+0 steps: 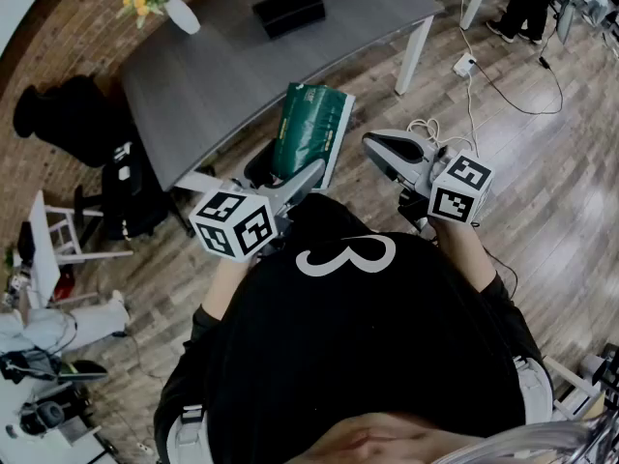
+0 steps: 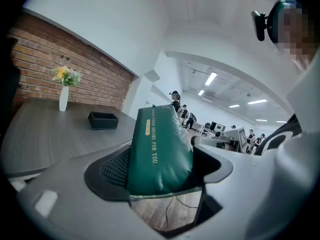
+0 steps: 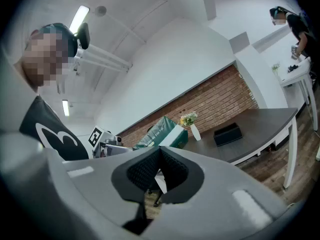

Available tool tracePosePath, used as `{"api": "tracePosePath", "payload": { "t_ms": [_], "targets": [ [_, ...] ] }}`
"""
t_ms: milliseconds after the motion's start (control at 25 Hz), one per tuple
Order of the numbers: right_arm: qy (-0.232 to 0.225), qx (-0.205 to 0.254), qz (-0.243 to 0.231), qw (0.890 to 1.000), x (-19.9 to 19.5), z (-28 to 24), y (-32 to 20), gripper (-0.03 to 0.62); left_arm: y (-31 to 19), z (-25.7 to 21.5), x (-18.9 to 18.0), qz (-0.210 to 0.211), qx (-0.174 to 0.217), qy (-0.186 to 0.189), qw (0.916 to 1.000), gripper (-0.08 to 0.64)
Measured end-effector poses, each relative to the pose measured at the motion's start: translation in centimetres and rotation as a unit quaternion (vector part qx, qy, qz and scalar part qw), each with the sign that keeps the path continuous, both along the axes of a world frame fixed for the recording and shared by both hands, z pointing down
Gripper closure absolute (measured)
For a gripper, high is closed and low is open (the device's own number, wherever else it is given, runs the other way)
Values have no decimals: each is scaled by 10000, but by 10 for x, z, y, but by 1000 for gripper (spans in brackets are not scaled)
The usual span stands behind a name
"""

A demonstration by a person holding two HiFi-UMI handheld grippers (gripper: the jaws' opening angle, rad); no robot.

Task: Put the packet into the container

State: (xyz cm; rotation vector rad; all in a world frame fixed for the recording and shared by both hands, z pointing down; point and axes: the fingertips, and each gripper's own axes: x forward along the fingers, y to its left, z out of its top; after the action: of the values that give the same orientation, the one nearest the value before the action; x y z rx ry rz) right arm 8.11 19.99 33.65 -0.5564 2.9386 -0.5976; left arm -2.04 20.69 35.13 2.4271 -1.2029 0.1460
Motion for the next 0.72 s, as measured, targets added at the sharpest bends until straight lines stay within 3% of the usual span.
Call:
{"api": "tracePosePath", "payload": {
  "t_ms": [720],
  "targets": [
    [-133, -351, 116, 9992, -6, 13, -39, 591, -41, 19, -6, 85, -207, 203, 9995, 146]
  ]
}}
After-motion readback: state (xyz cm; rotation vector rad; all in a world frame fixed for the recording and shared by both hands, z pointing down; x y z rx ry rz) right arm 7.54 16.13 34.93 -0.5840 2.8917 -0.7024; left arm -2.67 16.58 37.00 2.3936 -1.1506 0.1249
